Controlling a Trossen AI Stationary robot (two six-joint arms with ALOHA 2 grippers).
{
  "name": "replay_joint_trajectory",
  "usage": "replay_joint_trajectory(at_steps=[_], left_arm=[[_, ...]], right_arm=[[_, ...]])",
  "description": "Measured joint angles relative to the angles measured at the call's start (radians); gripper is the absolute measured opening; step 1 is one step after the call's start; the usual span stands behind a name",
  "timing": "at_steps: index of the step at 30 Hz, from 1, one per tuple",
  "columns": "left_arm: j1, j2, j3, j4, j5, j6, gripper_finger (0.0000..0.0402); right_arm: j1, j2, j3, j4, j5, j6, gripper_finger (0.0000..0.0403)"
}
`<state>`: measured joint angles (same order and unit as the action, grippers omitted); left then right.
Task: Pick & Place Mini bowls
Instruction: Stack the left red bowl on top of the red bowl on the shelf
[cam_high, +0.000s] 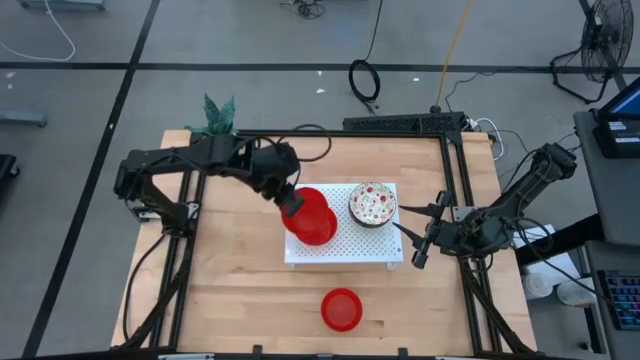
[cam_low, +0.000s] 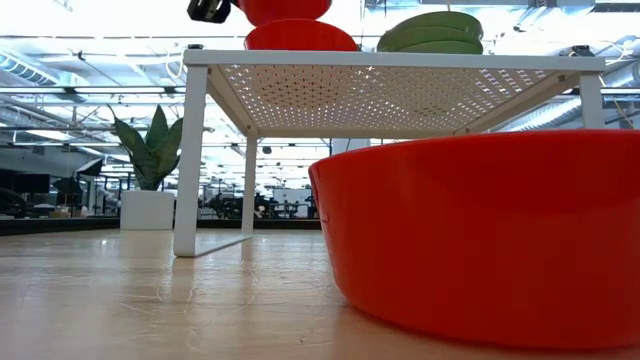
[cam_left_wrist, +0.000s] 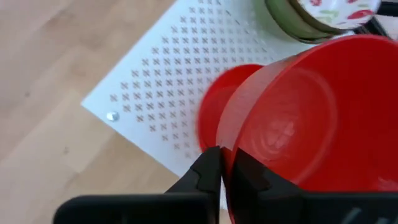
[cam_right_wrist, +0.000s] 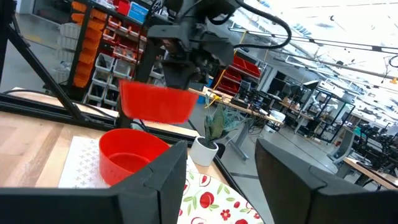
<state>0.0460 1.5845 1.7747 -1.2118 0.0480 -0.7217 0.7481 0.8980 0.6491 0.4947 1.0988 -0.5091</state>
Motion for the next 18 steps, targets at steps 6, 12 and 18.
replay_joint_trajectory(at_steps=[6,12,18], left_arm=[[0.016,0.012,-0.001,0.002,-0.024,0.036,0.0011],[0.011,0.038,-0.002,0.033,-0.025,0.040,0.0022],[0.001,0.094,-0.003,0.053,-0.023,0.068,0.0028]], right_arm=[[0.000,0.000,0.000,0.000,0.000,0.000,0.0176],[0.000,0.000,0.000,0.001,0.000,0.000,0.0176],[0.000,0.000,0.000,0.001,0.000,0.000,0.0176]])
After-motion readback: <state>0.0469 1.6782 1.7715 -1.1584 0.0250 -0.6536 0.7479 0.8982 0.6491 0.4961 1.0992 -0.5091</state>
